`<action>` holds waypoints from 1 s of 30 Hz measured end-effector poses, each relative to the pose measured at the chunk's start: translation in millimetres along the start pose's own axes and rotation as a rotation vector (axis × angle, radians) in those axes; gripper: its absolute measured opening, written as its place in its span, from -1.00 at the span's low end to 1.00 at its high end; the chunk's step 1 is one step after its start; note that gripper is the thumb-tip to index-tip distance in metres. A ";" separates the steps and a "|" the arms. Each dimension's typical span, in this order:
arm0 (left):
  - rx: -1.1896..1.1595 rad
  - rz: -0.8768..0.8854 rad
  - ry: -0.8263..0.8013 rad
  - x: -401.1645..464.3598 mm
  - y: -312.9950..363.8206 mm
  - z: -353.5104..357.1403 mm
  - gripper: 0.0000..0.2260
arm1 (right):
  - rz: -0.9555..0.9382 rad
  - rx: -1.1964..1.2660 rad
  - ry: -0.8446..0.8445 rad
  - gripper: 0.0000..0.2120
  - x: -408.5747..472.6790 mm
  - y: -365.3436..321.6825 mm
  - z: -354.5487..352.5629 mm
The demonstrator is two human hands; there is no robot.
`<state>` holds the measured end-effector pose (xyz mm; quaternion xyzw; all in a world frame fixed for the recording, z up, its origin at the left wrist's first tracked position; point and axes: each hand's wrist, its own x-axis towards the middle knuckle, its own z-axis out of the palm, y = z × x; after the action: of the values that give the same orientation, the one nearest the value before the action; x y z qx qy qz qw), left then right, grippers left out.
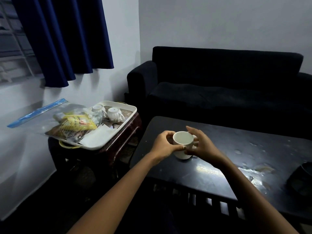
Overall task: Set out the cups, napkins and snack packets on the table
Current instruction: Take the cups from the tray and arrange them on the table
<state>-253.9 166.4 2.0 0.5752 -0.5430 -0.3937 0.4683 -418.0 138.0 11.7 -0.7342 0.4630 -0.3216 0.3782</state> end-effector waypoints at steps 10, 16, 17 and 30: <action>0.094 0.023 -0.199 -11.4 -23.1 78.9 -0.46 | 0.066 -0.175 0.018 -0.51 -38.1 59.4 -31.5; 0.123 0.017 -0.250 -8.9 -30.1 122.8 -0.47 | 0.161 -0.233 0.124 -0.31 -51.6 91.6 -48.7; 0.134 0.023 -0.252 -6.8 -31.9 129.0 -0.48 | 0.183 -0.237 0.134 -0.28 -52.0 96.2 -51.2; 0.194 0.007 -0.147 34.1 -53.5 173.9 -0.48 | 0.204 -0.253 0.212 -0.32 -25.4 137.3 -60.5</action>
<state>-404.0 111.7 -91.4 0.5856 -0.6133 -0.3787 0.3708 -536.9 106.7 -77.8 -0.6872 0.6090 -0.2965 0.2625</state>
